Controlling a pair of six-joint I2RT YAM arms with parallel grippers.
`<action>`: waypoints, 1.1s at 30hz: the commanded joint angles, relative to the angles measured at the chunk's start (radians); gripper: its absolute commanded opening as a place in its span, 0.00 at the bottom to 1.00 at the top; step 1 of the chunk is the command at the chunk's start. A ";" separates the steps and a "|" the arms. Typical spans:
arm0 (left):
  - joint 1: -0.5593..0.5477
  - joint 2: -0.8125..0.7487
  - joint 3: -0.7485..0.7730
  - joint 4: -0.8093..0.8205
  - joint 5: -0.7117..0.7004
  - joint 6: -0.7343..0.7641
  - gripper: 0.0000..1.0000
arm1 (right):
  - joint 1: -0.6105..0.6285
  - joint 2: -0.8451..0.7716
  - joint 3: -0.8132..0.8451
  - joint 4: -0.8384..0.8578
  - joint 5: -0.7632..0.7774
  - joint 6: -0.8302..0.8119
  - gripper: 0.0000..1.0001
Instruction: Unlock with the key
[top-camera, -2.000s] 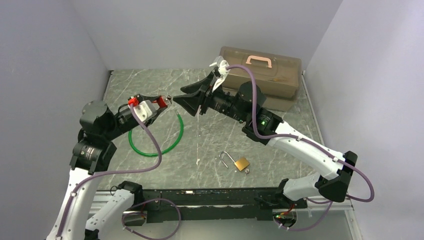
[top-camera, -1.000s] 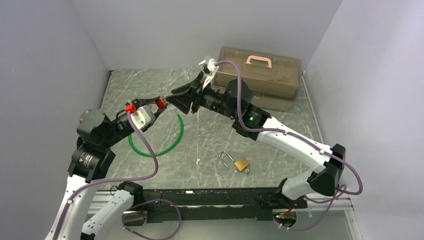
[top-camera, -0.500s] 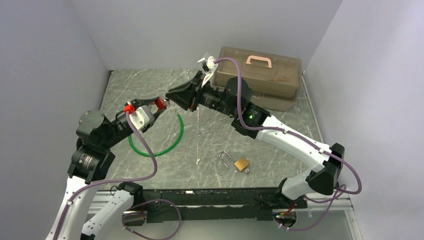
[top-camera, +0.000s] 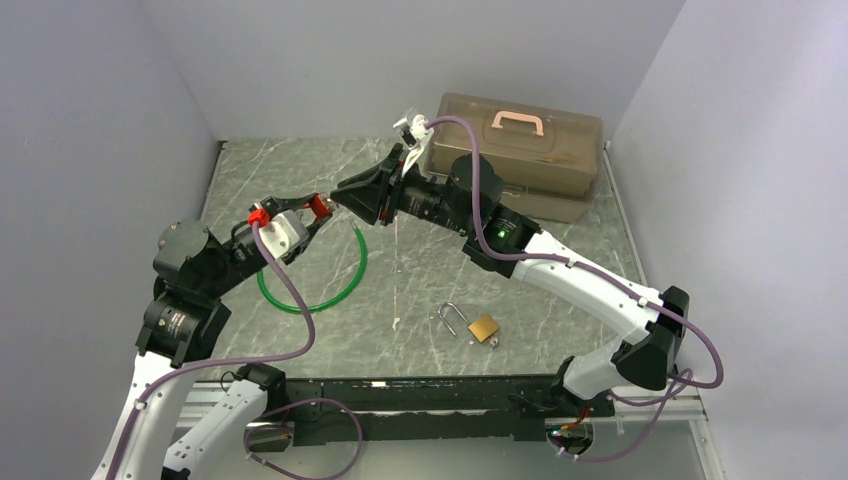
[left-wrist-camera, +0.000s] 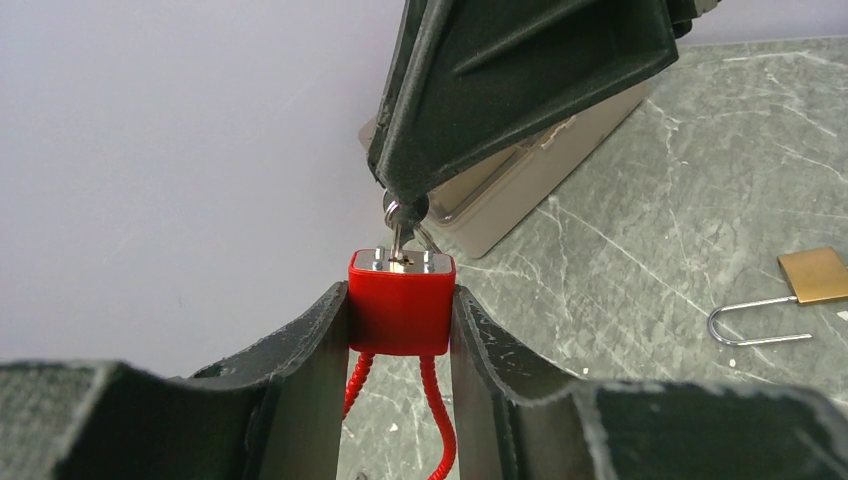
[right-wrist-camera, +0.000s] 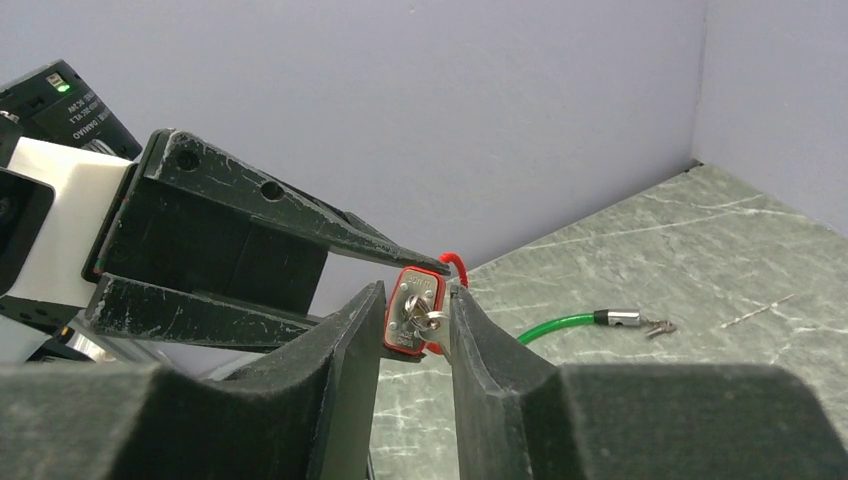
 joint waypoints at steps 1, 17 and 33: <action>-0.003 -0.016 0.003 0.070 -0.016 -0.016 0.00 | 0.005 -0.002 0.036 0.003 -0.008 0.003 0.32; -0.003 -0.018 0.009 0.068 -0.029 -0.023 0.00 | 0.027 0.021 0.042 0.023 -0.038 0.003 0.00; -0.002 -0.020 0.033 0.090 -0.045 -0.056 0.00 | 0.057 0.077 0.040 -0.069 0.058 -0.004 0.00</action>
